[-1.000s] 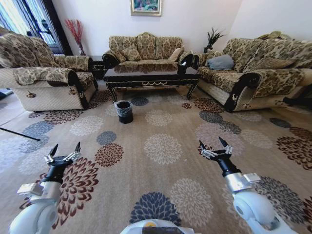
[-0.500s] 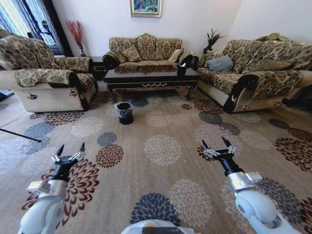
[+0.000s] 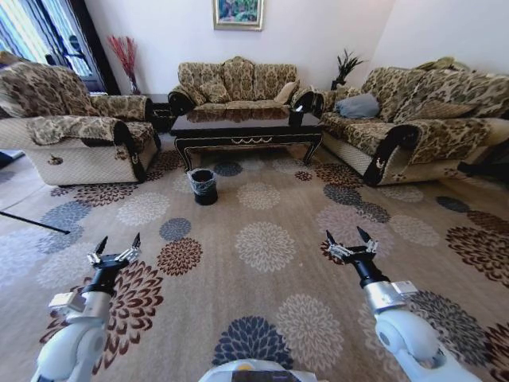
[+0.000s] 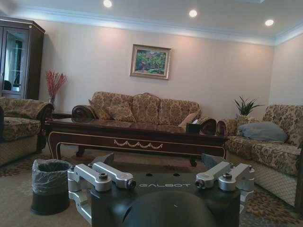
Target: Move to the front of the table and pick up the trash from the floor, then place it into the trash bin.
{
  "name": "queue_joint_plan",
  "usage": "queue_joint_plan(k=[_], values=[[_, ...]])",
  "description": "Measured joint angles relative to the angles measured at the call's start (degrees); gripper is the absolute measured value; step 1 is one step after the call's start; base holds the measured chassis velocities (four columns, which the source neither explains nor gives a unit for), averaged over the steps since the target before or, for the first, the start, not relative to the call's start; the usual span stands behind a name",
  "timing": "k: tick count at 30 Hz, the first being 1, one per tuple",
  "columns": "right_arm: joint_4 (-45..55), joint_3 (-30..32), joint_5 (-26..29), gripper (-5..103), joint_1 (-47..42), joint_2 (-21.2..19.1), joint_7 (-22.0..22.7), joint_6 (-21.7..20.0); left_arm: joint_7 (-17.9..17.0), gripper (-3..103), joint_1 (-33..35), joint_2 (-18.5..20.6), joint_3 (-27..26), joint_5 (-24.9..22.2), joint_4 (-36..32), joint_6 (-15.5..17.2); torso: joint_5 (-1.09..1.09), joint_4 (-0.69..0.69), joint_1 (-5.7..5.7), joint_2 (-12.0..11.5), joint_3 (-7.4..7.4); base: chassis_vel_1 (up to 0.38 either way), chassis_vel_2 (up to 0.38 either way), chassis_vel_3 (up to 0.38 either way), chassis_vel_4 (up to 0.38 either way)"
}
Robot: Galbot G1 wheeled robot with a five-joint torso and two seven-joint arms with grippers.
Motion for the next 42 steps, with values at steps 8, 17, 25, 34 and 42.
queue_joint_plan(k=[8,17,25,34,42], values=[[-0.3,-0.8,0.0,100,0.0,0.1,0.3,0.4,0.0,100,1.6,-1.0,-0.9,0.1,-2.3,0.4,0.01,-0.01,0.48,1.6,1.06,0.000,0.000,0.000,0.000],[0.2,-0.5,0.4,100,0.3,-0.6,0.7,1.0,-0.1,100,1.9,-1.3,-1.2,0.0,-3.7,1.9,0.01,0.00,1.28,3.7,2.39,0.000,0.000,0.000,0.000],[0.4,0.7,0.2,100,-0.8,0.3,0.7,1.6,-0.3,100,0.1,-0.5,0.6,-0.9,-1.1,1.9,0.00,-0.01,1.95,5.6,3.65,0.000,0.000,0.000,0.000],[-0.1,2.1,0.0,100,-0.8,0.7,0.7,2.2,-0.4,100,-0.1,0.6,1.0,-1.4,-0.8,2.0,0.00,0.00,2.77,7.8,5.03,0.000,0.000,0.000,0.000],[0.2,2.1,-0.8,100,-1.3,0.7,0.6,2.2,-0.5,100,0.5,0.7,-0.1,-2.5,-1.9,2.0,0.01,0.00,3.50,9.6,6.12,0.000,0.000,0.000,0.000]])
